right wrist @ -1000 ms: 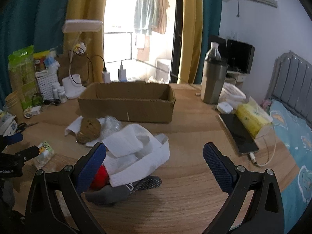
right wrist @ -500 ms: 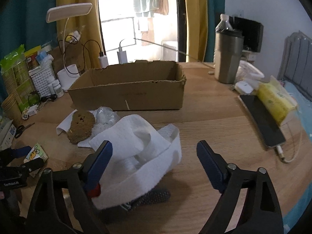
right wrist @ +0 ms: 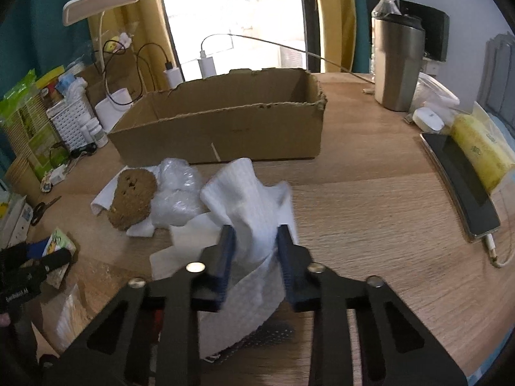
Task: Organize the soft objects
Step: 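Grasp the tissue pack with the left tool while the right tool grasps the white cloth, then lower tissue pack into box with left tool while right tool drops the cloth in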
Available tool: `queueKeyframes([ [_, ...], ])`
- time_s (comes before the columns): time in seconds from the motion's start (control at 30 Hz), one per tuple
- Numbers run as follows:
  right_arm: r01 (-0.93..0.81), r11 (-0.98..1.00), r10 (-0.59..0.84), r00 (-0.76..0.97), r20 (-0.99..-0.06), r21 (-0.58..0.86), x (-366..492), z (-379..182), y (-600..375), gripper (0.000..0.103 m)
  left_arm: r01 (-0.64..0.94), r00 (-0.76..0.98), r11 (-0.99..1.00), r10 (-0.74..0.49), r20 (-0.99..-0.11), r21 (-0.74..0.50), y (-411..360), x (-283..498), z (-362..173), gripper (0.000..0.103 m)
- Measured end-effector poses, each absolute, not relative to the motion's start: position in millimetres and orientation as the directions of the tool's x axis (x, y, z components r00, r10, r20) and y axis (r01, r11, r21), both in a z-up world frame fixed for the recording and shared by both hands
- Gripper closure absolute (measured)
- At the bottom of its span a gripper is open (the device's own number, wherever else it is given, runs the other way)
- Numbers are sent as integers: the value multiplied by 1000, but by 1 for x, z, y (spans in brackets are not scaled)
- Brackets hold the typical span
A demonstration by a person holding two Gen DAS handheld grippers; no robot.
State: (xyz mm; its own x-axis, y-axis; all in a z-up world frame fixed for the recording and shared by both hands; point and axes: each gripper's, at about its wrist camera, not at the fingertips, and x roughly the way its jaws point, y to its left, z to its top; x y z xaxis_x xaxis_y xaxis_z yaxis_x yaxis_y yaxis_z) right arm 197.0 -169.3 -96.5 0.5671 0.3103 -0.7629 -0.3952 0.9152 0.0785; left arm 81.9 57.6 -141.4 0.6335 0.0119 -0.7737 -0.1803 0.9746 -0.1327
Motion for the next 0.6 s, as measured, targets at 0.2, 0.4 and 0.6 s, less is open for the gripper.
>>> queueKeyframes([
  [0.2,-418,905,343,600,-723,82,193,-78,-174,93,-170,675,975,12,-738,-140,55,86,-125,54],
  [0.4,-433,897,375,644,-666,87,194,-50,-183,94,-139,714,979,-6,-700,-149,46,95,-106,54],
  [0.6,-432,897,397,697,-598,92,203,-23,-196,94,-111,739,982,-20,-674,-151,36,113,-87,54],
])
